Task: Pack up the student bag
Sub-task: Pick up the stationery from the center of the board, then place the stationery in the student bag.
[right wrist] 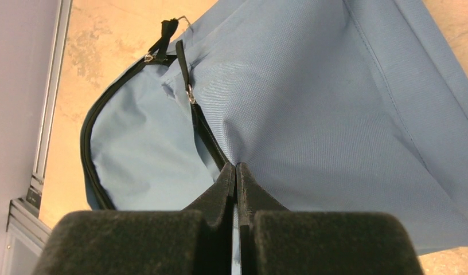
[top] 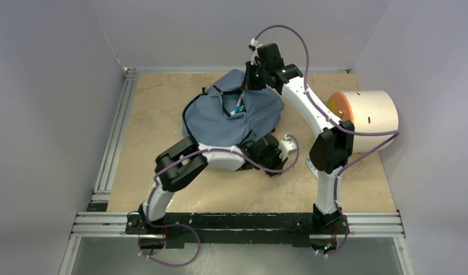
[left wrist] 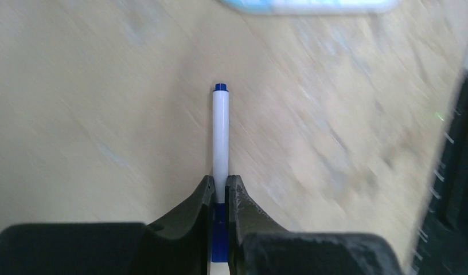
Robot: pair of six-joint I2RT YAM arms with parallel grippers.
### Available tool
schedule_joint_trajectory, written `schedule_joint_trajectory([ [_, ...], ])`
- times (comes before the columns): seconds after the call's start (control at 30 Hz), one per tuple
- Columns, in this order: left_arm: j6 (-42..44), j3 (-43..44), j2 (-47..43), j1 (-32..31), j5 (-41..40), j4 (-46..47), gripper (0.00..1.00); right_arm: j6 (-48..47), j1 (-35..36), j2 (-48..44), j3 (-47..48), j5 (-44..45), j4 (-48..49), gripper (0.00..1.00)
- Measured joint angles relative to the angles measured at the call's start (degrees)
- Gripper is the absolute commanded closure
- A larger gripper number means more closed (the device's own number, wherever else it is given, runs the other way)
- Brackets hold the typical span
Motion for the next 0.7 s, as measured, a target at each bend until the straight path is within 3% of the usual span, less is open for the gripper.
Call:
schedule_joint_trajectory([
  [0.13, -7.9, -19.3, -12.8, -5.0, -0.4, 4.9, 1.0, 1.8, 0.0, -3.3, -4.1, 1.6, 1.1, 1.0],
  [0.33, -18.0, -36.0, -27.8, -8.2, -2.6, 7.9, 1.0, 3.8, 0.0, -8.2, -10.6, 4.5, 4.1, 1.0],
  [0.53, -23.8, -43.9, -46.3, -7.9, -9.8, 8.2, 1.0, 6.6, 0.0, -12.4, -19.0, 6.3, 9.0, 1.0],
  [0.7, -28.0, -43.6, -60.1, -6.4, -19.6, 6.4, 1.0, 11.2, 1.0, -16.8, -26.3, 9.0, 13.3, 1.0],
])
